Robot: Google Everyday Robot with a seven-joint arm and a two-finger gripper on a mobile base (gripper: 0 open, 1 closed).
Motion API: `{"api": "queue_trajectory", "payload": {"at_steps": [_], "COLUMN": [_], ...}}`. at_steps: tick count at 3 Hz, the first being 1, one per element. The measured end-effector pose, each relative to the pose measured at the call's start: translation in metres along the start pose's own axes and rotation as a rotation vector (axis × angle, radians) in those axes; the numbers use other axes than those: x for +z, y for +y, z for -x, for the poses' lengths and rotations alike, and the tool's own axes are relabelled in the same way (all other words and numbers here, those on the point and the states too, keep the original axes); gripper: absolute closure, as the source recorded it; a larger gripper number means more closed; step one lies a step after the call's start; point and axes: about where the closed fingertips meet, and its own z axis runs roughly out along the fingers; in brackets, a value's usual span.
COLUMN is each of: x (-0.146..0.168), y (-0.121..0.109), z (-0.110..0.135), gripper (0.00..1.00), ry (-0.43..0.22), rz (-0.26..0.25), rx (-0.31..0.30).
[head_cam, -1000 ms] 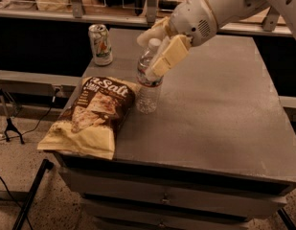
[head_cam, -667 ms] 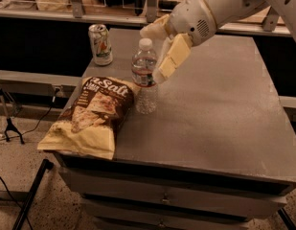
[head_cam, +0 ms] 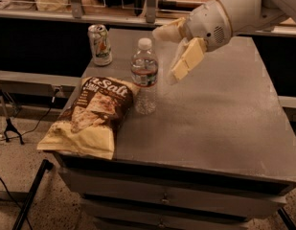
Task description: Move water bottle near brown chip bag
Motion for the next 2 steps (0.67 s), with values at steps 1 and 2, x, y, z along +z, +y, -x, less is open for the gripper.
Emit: {"api": "queue_trajectory", "payload": {"at_steps": [1, 2], "x": [-0.0217, -0.0215], "y": [0.0012, 0.0011], "z": [-0.0069, -0.0068], "gripper": [0.0, 0.0], "ry": [-0.035, -0.035], "rz": [-0.039, -0.039], "rx": [-0.007, -0.007]}}
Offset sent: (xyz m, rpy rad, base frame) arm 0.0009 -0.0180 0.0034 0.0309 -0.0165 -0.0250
